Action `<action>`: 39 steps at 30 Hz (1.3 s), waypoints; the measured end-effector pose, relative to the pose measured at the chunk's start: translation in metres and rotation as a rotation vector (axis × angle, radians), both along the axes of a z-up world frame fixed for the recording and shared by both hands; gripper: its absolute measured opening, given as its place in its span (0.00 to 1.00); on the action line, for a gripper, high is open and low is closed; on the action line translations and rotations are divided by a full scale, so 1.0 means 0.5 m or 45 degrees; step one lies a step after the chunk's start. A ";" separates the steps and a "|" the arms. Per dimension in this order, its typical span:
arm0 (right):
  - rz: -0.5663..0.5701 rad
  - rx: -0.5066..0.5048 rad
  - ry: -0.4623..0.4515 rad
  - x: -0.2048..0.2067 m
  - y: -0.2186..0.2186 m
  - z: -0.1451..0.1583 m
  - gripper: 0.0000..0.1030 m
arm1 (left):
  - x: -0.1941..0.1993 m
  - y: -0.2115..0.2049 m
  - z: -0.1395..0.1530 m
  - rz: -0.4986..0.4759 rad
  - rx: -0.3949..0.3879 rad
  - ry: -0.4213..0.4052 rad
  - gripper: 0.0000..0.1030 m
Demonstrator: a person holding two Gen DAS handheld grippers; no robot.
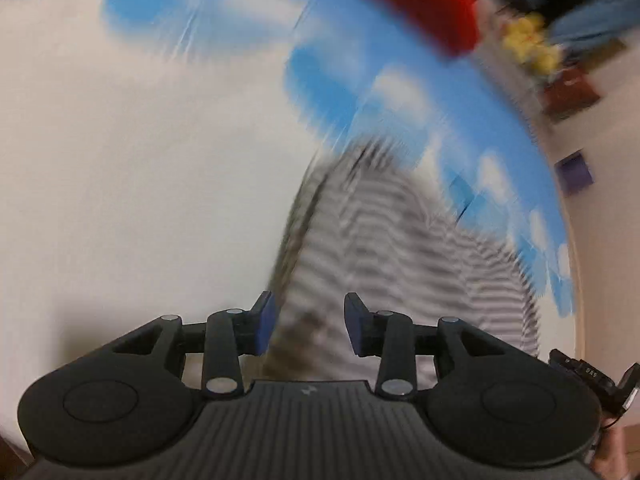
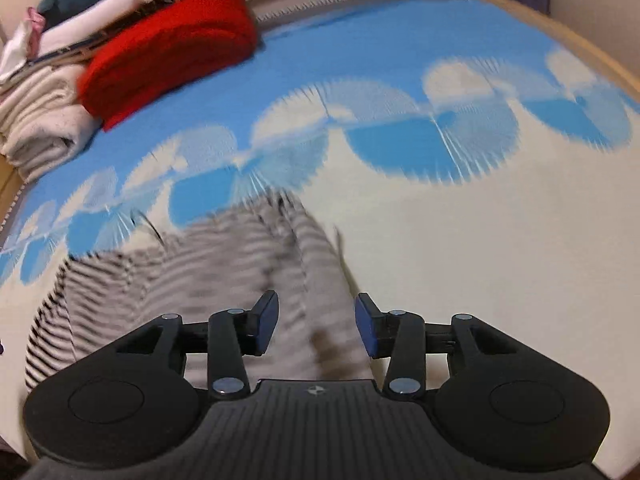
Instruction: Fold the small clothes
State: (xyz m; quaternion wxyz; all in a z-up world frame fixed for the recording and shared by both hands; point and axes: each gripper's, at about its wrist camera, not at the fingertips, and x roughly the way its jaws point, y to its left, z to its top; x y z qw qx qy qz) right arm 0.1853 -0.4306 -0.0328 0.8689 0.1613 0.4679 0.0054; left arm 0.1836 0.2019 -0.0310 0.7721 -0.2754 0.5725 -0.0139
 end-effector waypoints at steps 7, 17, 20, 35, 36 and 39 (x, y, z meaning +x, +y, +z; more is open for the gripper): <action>-0.005 -0.032 0.169 -0.009 -0.012 -0.054 0.43 | 0.022 -0.024 -0.025 -0.087 0.048 0.012 0.42; -0.064 0.117 -0.041 -0.035 -0.041 -0.010 0.00 | -0.014 0.020 0.043 -0.038 -0.059 -0.282 0.03; -0.172 0.187 -0.129 -0.058 -0.086 0.012 0.00 | -0.026 0.009 0.029 -0.085 0.127 -0.177 0.02; 0.212 0.057 0.274 0.002 0.012 -0.091 0.33 | 0.010 -0.074 0.038 -0.255 0.160 -0.233 0.33; 0.241 0.054 0.266 -0.002 0.016 -0.090 0.14 | 0.008 -0.088 0.038 -0.297 0.141 -0.247 0.33; 0.200 0.114 0.119 -0.010 -0.004 -0.045 0.10 | 0.012 -0.151 0.036 -0.456 0.089 -0.279 0.33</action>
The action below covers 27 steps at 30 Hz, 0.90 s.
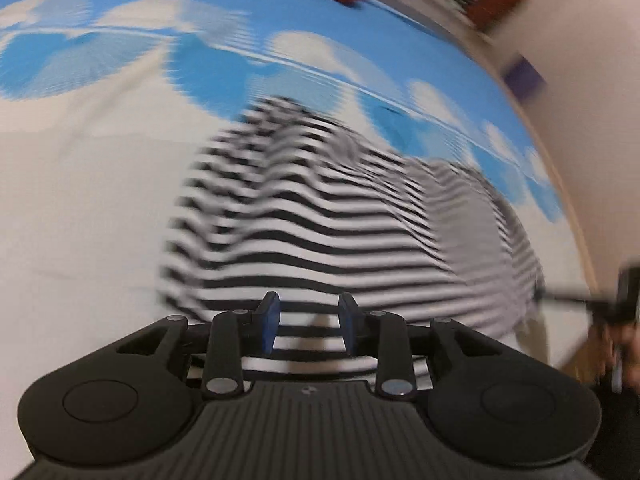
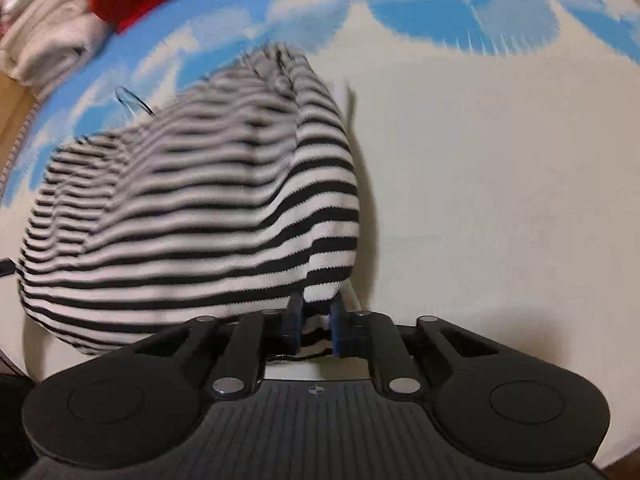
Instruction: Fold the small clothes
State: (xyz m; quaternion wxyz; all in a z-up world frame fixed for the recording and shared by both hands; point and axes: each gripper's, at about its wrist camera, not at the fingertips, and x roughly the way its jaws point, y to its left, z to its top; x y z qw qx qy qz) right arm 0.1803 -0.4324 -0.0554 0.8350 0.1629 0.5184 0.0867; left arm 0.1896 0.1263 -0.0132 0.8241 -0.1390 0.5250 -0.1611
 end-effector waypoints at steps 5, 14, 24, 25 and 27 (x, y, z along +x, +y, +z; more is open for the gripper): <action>-0.089 -0.054 -0.028 -0.027 -0.037 0.023 0.09 | 0.004 -0.087 -0.044 -0.226 0.137 0.080 0.33; -0.034 -0.303 0.013 -0.004 0.020 0.005 0.25 | 0.047 -0.045 -0.046 -0.024 0.159 0.083 0.30; -0.099 -0.355 -0.211 0.122 0.077 0.015 0.45 | 0.128 0.017 -0.010 0.359 0.239 -0.072 0.50; -0.098 -0.379 -0.203 0.138 0.085 0.010 0.45 | 0.136 0.019 -0.012 0.375 0.254 -0.074 0.51; -0.096 -0.428 -0.195 0.165 0.100 -0.005 0.45 | 0.151 0.021 -0.019 0.384 0.271 -0.064 0.52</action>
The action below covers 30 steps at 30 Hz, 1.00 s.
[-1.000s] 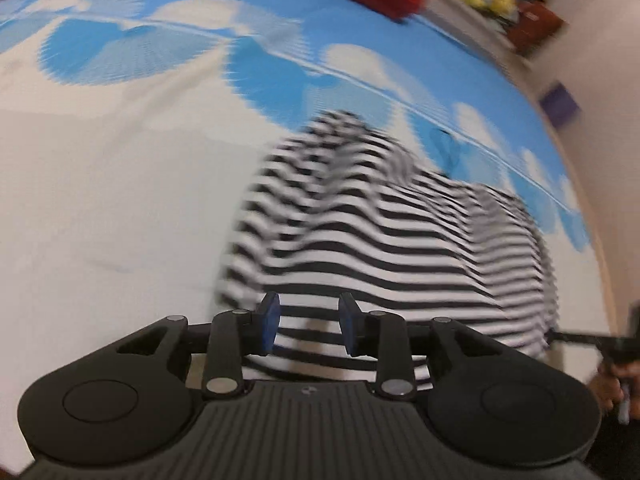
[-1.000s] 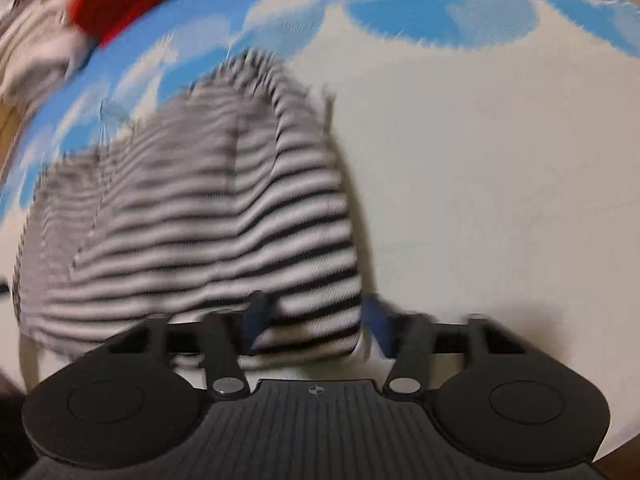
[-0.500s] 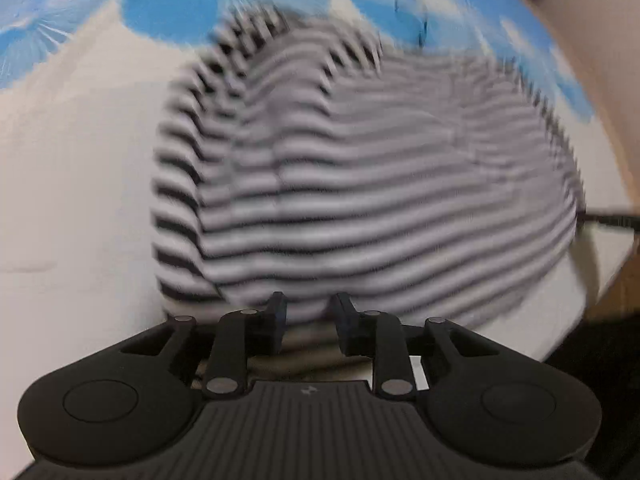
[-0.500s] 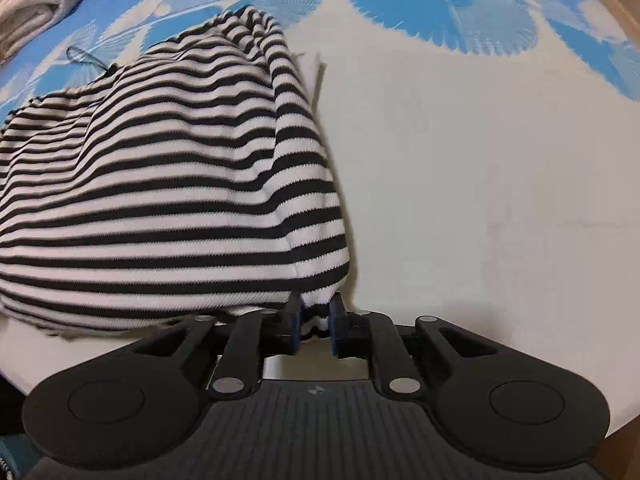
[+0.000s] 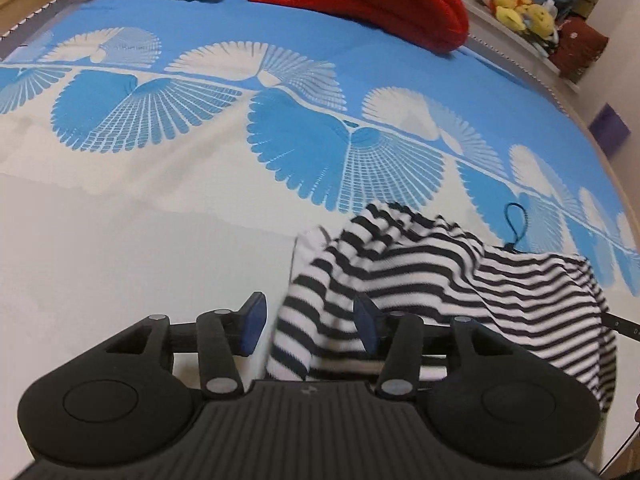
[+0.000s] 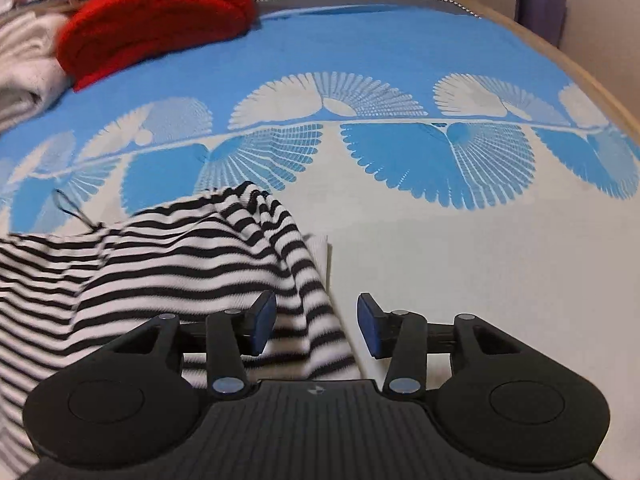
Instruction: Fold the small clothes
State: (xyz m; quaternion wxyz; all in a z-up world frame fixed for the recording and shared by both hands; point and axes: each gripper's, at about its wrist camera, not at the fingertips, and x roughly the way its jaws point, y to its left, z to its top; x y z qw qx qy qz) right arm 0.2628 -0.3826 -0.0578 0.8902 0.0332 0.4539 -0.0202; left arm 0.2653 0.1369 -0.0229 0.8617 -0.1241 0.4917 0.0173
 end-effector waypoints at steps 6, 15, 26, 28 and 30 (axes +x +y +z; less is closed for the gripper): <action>0.011 -0.094 -0.003 0.062 0.029 -0.036 0.44 | 0.039 -0.010 -0.030 -0.030 0.059 0.013 0.52; -0.055 -0.041 -0.174 0.072 0.019 -0.011 0.01 | 0.094 -0.015 -0.055 -0.021 0.139 -0.080 0.05; -0.076 -0.048 -0.055 0.063 0.007 -0.022 0.21 | 0.074 -0.003 -0.012 -0.017 0.210 0.032 0.54; -0.040 0.007 -0.158 0.039 0.008 0.016 0.22 | 0.045 0.003 0.027 -0.081 0.062 -0.046 0.53; 0.080 0.112 -0.239 0.017 0.020 0.047 0.22 | 0.025 -0.018 0.035 -0.253 -0.074 -0.041 0.53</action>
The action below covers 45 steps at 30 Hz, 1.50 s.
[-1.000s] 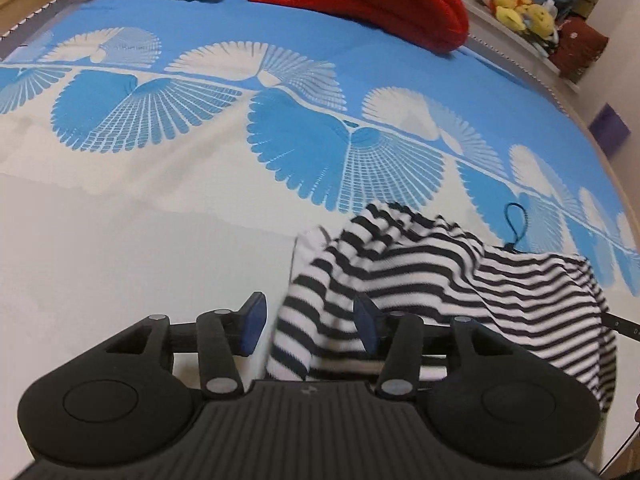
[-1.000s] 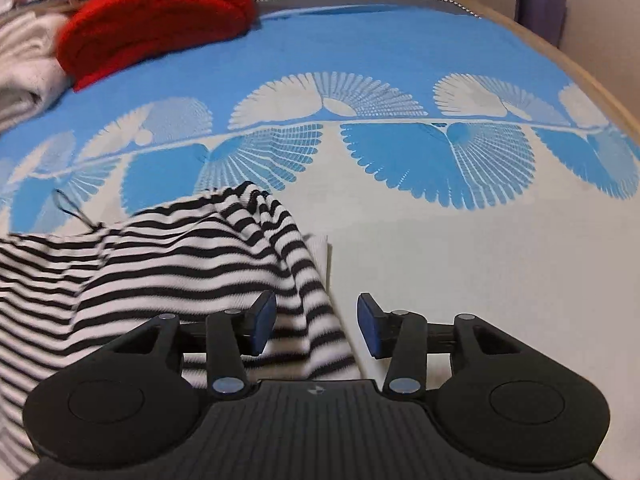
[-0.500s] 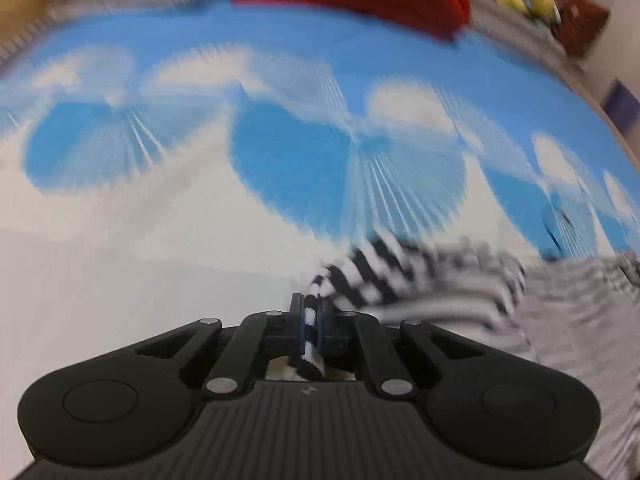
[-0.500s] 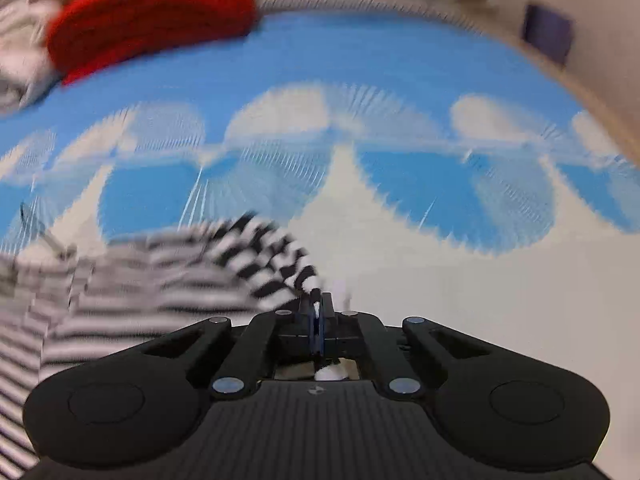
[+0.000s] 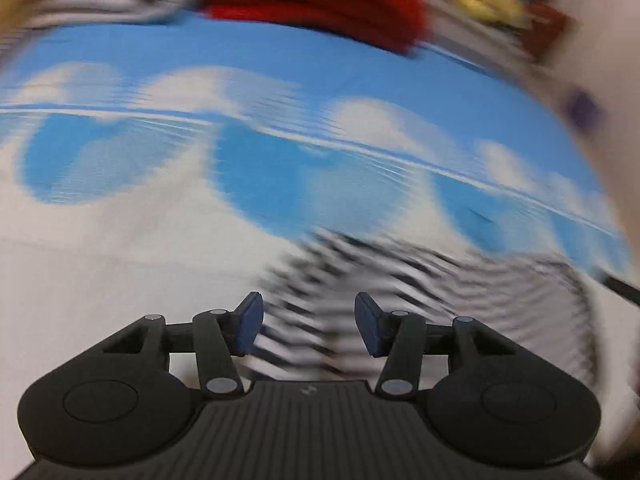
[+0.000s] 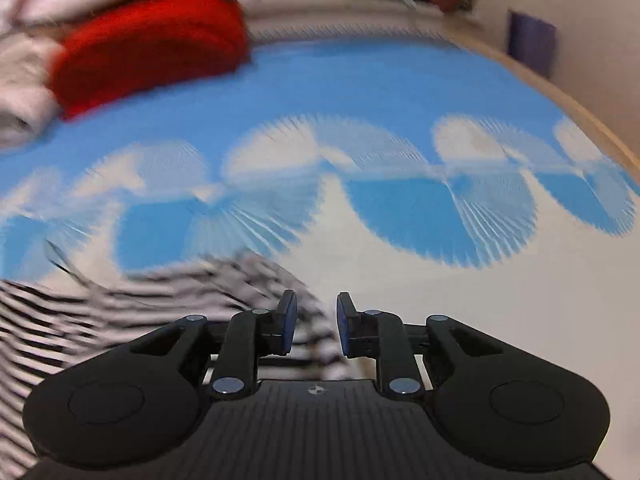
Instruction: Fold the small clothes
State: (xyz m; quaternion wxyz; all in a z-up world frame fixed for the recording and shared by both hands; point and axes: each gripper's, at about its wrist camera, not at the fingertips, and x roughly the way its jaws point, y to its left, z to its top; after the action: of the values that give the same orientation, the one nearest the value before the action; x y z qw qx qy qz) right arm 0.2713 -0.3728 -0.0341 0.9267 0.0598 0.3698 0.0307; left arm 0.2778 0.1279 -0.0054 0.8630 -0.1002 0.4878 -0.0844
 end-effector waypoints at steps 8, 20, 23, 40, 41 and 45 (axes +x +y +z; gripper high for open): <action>0.502 0.020 0.218 -0.001 0.128 -0.065 0.22 | 0.000 -0.156 -0.096 -0.393 0.192 0.078 0.53; 0.153 -0.062 0.212 0.015 0.061 -0.054 0.24 | 0.030 -0.068 -0.043 0.028 0.144 0.072 0.56; 0.194 0.039 0.218 -0.018 0.019 -0.033 0.33 | -0.014 -0.068 -0.034 -0.119 0.120 0.189 0.56; 0.293 -0.407 0.541 -0.161 -0.015 -0.099 0.47 | -0.162 -0.015 -0.142 -0.317 0.451 0.430 0.24; 0.288 -0.423 0.519 -0.167 -0.010 -0.087 0.47 | -0.164 -0.019 -0.128 -0.289 0.445 0.407 0.24; 0.183 -0.425 0.275 -0.212 0.004 0.010 0.47 | -0.187 -0.004 -0.012 -0.108 0.366 0.187 0.30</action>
State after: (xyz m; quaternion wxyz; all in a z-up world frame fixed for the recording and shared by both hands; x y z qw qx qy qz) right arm 0.1655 -0.3709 -0.0293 0.8741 -0.1180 0.4703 0.0284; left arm 0.1844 0.1261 -0.0116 0.8261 0.0392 0.5605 -0.0426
